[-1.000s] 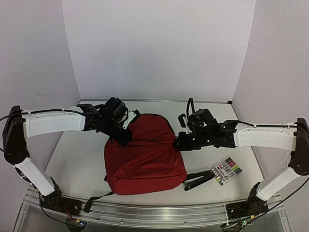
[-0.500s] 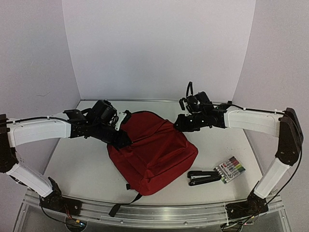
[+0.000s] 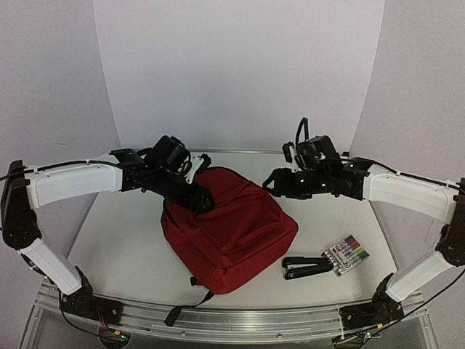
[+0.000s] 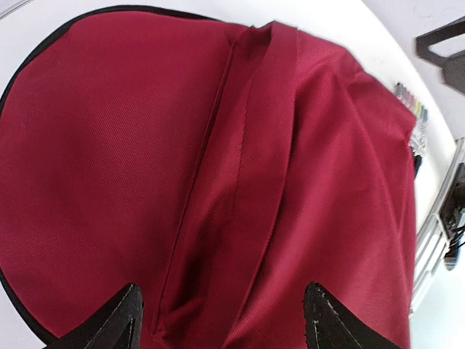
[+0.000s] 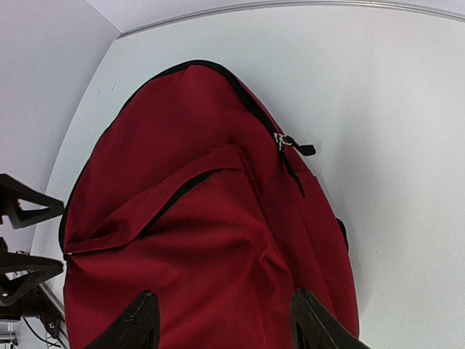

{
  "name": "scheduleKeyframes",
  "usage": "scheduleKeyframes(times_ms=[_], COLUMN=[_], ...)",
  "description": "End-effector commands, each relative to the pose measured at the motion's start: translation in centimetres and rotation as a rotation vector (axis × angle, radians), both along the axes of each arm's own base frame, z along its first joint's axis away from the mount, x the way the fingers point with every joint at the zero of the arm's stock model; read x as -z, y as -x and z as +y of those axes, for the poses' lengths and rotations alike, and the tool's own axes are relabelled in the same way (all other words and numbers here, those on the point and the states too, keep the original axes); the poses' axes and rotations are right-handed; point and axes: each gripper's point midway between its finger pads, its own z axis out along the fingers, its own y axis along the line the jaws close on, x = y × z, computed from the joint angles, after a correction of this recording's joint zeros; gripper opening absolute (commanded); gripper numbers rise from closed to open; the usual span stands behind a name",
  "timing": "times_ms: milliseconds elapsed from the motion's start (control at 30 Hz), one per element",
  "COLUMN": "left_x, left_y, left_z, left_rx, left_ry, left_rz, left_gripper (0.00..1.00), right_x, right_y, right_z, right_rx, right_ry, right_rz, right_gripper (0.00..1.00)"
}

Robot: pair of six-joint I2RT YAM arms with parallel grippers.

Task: Pack the student bag
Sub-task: Adjust the student bag at the center of the board, then unzip the student bag at the center of the board.

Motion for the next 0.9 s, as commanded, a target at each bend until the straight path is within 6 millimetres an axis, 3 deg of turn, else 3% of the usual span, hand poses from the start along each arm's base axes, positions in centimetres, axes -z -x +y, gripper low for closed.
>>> scheduleKeyframes(times_ms=[0, 267, 600, 767, 867], left_x=[0.5, 1.7, 1.5, 0.5, 0.7], left_y=[-0.6, -1.1, -2.9, -2.9, -2.4], left_z=[0.1, 0.4, 1.3, 0.8, 0.2], left_rx=[0.060, 0.067, -0.048, -0.071, -0.051], left_ry=[-0.104, -0.166, -0.172, -0.085, -0.042], left_rz=[-0.044, -0.044, -0.099, -0.093, -0.059], left_gripper=[0.77, 0.73, 0.35, 0.29, 0.14], right_x=[-1.6, -2.5, -3.2, -3.5, -3.5], right_y=[1.3, 1.8, 3.4, 5.2, 6.0], right_z=[-0.6, -0.7, 0.9, 3.2, 4.9], right_rx=[0.032, 0.026, -0.020, -0.065, -0.094], right_ry=[-0.060, -0.085, -0.116, -0.125, -0.129], right_rz=[-0.004, -0.010, -0.001, 0.006, 0.010], right_gripper=[0.62, 0.63, 0.63, 0.62, 0.61])
